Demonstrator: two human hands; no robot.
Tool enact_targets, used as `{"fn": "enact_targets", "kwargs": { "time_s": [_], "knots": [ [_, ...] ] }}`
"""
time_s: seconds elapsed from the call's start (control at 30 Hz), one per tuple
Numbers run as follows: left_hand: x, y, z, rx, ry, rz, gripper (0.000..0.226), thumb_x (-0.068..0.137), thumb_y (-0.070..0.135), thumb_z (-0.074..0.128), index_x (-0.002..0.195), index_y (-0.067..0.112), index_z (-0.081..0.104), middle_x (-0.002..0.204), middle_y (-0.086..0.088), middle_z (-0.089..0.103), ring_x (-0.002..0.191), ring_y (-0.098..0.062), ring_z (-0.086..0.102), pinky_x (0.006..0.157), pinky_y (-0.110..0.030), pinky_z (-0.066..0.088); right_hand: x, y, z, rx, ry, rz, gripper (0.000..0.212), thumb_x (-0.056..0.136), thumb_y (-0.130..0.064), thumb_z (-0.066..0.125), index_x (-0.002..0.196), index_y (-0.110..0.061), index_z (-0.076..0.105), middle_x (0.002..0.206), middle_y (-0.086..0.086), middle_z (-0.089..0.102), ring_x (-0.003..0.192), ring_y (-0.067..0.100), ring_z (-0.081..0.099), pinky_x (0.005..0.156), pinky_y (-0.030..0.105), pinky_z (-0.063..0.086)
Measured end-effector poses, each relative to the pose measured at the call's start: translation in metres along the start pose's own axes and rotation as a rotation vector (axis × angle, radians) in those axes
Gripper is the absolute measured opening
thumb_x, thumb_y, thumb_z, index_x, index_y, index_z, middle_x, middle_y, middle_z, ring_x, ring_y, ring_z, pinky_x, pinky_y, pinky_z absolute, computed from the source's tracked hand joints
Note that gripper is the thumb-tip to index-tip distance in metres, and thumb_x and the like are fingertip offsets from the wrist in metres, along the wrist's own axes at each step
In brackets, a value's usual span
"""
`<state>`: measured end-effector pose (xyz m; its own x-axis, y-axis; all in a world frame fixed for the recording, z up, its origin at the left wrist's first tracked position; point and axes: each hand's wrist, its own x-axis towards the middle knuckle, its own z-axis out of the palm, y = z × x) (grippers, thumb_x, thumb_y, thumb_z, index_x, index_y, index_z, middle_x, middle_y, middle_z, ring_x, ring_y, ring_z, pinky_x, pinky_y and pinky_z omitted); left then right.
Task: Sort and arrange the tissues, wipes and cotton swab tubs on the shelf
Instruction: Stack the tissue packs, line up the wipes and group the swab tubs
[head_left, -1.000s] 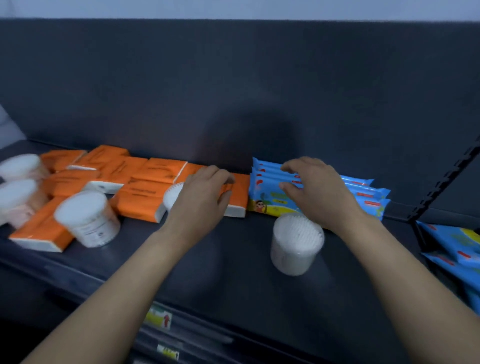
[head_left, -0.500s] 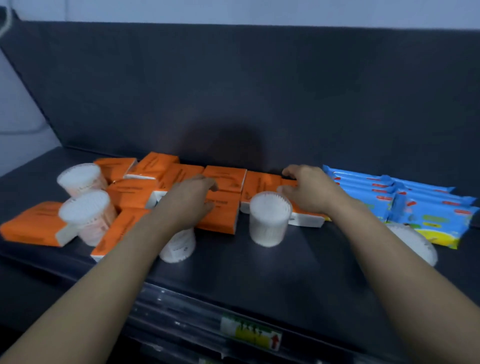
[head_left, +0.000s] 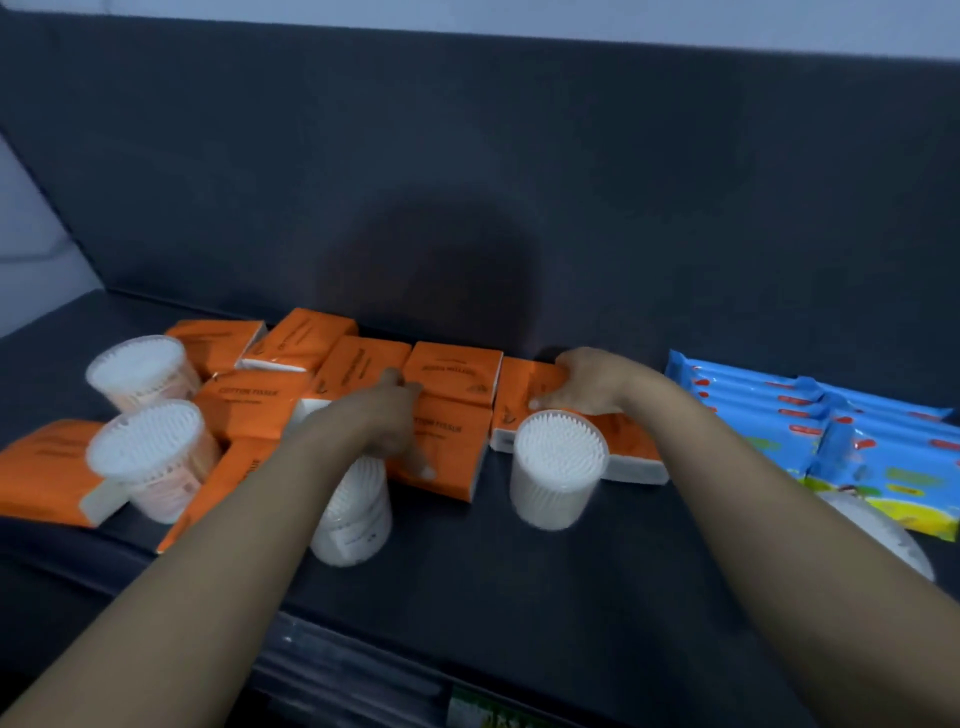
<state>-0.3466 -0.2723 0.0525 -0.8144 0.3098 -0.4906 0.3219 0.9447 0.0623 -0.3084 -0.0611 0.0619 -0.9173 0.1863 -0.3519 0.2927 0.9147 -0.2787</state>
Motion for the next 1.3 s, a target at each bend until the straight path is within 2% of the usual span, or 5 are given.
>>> {"fn": "enact_targets", "kwargs": {
  "time_s": [0.33,0.47,0.67,0.83,1.3],
  "knots": [
    [-0.001,0.004,0.001,-0.094,0.140,0.000,0.095,0.060,0.021,0.085,0.134,0.015,0.027,0.132,-0.007,0.036,0.116,-0.030,0.049,0.084,-0.035,0.043,0.034,0.004,0.004,-0.259,-0.117,-0.061,0.057,0.086,-0.039,0.061,0.131,-0.008,0.046,0.133,0.013,0.043,0.101,0.025,0.052,0.079,0.033,0.046],
    [-0.008,0.000,-0.001,-0.144,0.236,-0.032,0.085,0.061,0.016,0.085,0.132,0.017,0.038,0.126,-0.006,0.033,0.105,-0.030,0.054,0.081,-0.034,0.047,0.037,0.001,0.005,-0.313,-0.108,-0.100,0.076,0.084,-0.035,0.067,0.144,-0.011,0.028,0.146,0.013,0.025,0.131,0.033,0.033,0.102,0.043,0.039],
    [-0.019,-0.007,0.003,-0.265,0.439,-0.016,0.057,0.064,0.009,0.082,0.111,0.012,0.051,0.109,-0.002,0.032,0.097,-0.027,0.052,0.085,-0.038,0.047,0.030,-0.003,-0.002,-0.246,-0.131,-0.206,0.088,0.069,-0.042,0.079,0.137,-0.008,0.035,0.137,0.008,0.046,0.118,0.025,0.050,0.084,0.029,0.040],
    [-0.031,-0.013,-0.001,-0.392,0.612,0.016,0.041,0.071,0.012,0.076,0.097,0.011,0.045,0.079,0.002,0.048,0.078,-0.024,0.053,0.060,-0.031,0.039,0.029,-0.002,-0.004,-0.124,-0.139,-0.254,0.054,0.068,-0.037,0.082,0.109,-0.010,0.059,0.112,0.004,0.062,0.094,0.020,0.058,0.077,0.032,0.049],
    [-0.050,0.011,-0.032,-0.982,0.789,0.234,0.044,0.087,0.053,0.052,0.106,0.013,0.045,0.092,0.000,0.058,0.080,-0.019,0.063,0.065,-0.036,0.055,-0.045,0.014,-0.033,0.818,0.557,-0.094,0.038,0.071,-0.028,0.078,0.104,-0.015,0.063,0.099,0.006,0.070,0.090,0.024,0.067,0.083,0.042,0.055]
  ]
}}
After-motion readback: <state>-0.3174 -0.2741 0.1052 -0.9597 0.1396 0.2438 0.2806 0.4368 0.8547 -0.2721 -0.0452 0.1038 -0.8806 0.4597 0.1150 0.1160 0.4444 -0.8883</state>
